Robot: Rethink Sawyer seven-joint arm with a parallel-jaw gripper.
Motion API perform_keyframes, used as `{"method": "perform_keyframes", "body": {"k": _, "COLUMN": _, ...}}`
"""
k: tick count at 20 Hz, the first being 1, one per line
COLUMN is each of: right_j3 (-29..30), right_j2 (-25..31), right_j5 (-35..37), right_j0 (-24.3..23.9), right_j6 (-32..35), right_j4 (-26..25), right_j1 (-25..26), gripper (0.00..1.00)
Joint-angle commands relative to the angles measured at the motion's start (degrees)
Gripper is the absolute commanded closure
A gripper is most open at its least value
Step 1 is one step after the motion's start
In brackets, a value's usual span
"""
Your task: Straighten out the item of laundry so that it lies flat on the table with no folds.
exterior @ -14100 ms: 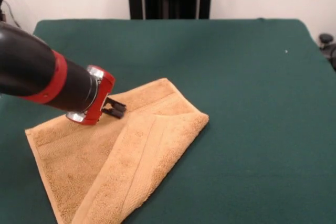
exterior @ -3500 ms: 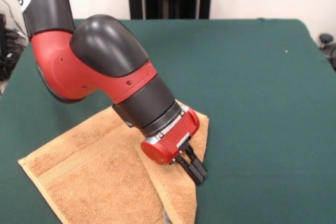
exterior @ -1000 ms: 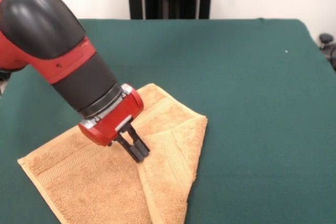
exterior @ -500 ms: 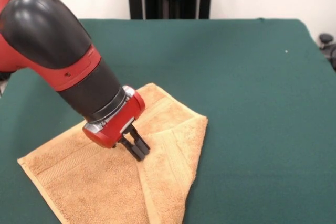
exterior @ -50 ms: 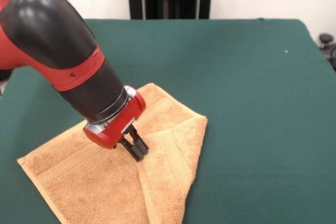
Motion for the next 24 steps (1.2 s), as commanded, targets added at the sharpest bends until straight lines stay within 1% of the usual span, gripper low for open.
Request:
{"method": "perform_keyframes", "body": {"k": 1, "right_j3": 2.3, "right_j2": -0.9, "right_j5": 0.7, "right_j0": -0.8, "right_j6": 2.7, "right_j4": -0.7, "right_j1": 5.2, "gripper": 1.0}}
{"method": "perform_keyframes", "body": {"k": 7, "right_j3": 7.5, "right_j2": 5.1, "right_j5": -5.2, "right_j0": -4.9, "right_j6": 3.5, "right_j4": 3.3, "right_j1": 7.8, "gripper": 1.0}}
{"method": "perform_keyframes", "body": {"k": 13, "right_j3": 10.2, "right_j2": 10.5, "right_j5": -7.3, "right_j0": -8.2, "right_j6": 1.2, "right_j4": 5.5, "right_j1": 11.2, "gripper": 1.0}}
{"method": "perform_keyframes", "body": {"k": 17, "right_j3": 12.0, "right_j2": 14.9, "right_j5": -8.4, "right_j0": -10.7, "right_j6": -0.1, "right_j4": 7.2, "right_j1": 14.4, "gripper": 1.0}}
{"method": "perform_keyframes", "body": {"k": 24, "right_j3": 12.4, "right_j2": 18.8, "right_j5": -9.6, "right_j0": -12.8, "right_j6": -2.1, "right_j4": 6.4, "right_j1": 17.9, "gripper": 1.0}}
